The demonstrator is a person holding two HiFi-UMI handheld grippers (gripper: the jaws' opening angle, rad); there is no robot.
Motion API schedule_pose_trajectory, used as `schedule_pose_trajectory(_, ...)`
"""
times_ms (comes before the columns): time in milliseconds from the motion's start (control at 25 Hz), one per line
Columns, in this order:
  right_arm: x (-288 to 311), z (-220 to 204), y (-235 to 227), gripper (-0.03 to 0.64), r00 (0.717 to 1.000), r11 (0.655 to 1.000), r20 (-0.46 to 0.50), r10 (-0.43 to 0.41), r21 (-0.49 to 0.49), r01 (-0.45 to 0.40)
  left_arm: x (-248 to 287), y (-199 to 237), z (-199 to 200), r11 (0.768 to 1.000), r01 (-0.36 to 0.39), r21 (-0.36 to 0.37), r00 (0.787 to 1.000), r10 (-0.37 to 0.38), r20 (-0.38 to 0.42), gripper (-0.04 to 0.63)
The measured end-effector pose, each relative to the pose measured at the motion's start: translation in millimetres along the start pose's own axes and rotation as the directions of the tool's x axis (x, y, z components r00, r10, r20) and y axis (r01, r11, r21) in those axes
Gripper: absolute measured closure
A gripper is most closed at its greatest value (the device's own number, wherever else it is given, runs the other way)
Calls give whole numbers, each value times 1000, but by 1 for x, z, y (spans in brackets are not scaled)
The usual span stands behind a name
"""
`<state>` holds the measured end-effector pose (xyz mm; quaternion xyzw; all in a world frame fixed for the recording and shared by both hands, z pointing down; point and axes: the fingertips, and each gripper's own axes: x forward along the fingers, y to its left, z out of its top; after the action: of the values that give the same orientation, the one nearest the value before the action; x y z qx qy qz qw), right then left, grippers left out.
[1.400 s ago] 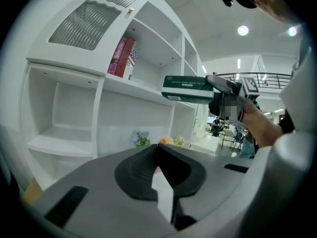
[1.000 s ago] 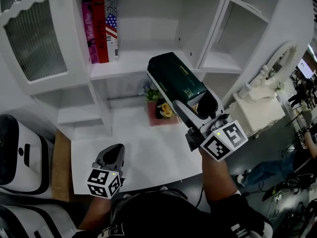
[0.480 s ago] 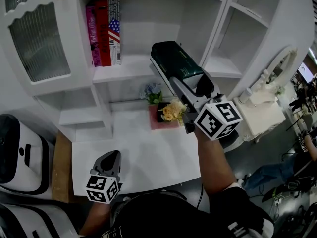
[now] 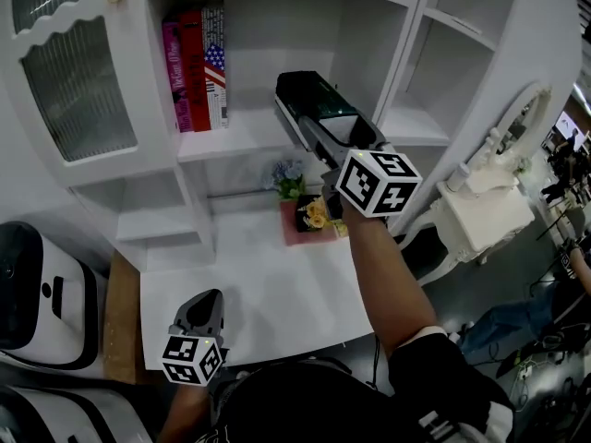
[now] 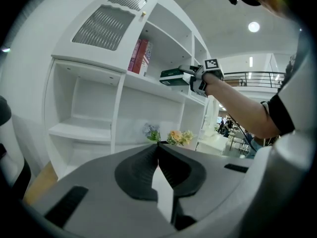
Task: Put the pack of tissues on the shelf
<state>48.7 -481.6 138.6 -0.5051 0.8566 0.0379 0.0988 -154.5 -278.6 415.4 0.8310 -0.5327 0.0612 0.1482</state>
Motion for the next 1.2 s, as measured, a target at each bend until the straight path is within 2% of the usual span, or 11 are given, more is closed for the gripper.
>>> schedule_pose_trajectory(720,62,-30,7,192,987,991,-85,-133,-15,132,-16,30,-4,999,-27,-40,1000,27,15,580)
schedule_pose_trajectory(1080,74,-48,16,190,974,983,-143,-173,-88,162,-14,33,-13,998,-13,-62,1000,12,-13,580)
schedule_pose_trajectory(1200,73,-52,17,190,973,983,-148,-175,-82,165,-12,32,-13,998,0,-66,1000,-1,-12,580)
